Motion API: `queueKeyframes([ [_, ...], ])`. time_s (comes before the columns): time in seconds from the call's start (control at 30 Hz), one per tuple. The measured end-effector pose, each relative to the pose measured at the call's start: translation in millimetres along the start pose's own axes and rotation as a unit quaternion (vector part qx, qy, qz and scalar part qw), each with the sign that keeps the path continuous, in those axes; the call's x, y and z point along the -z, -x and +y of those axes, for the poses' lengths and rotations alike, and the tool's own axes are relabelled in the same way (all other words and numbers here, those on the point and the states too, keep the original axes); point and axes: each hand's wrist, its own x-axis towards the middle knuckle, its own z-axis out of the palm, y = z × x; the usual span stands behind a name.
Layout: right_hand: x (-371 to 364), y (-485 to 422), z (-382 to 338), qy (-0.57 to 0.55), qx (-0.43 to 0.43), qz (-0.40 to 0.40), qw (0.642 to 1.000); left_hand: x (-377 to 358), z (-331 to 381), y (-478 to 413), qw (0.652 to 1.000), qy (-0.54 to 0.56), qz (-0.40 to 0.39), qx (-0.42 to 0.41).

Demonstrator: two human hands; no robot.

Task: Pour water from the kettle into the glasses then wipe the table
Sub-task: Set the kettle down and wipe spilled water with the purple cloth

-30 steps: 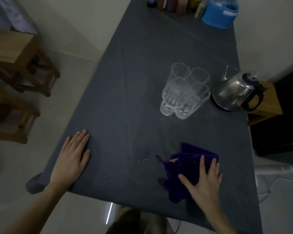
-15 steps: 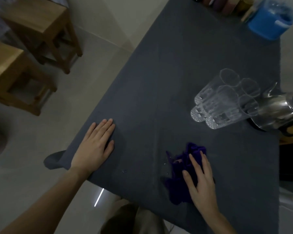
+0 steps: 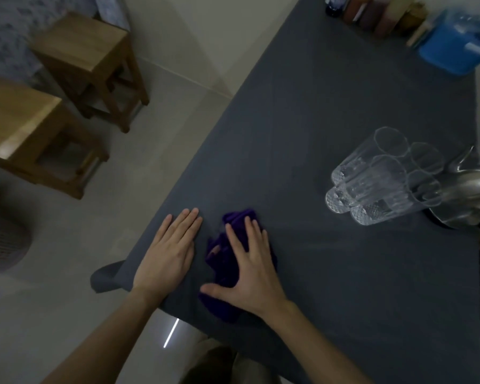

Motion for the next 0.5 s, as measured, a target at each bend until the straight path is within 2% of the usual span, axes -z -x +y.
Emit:
queueKeyframes([
  [0.1, 5, 0, -11, 0.023, 0.015, -0.057, 0.998, 0, 0, 0, 1.000, -0.001, -0.001, -0.002],
  [0.2, -4, 6, -25, 0.055, 0.039, -0.072, 0.995, -1, 0, -1, 1.000, -0.002, -0.006, 0.000],
  [0.5, -26, 13, -21, 0.042, 0.173, 0.007, 0.984, 1, 0, 1, 1.000, 0.022, -0.008, -0.006],
])
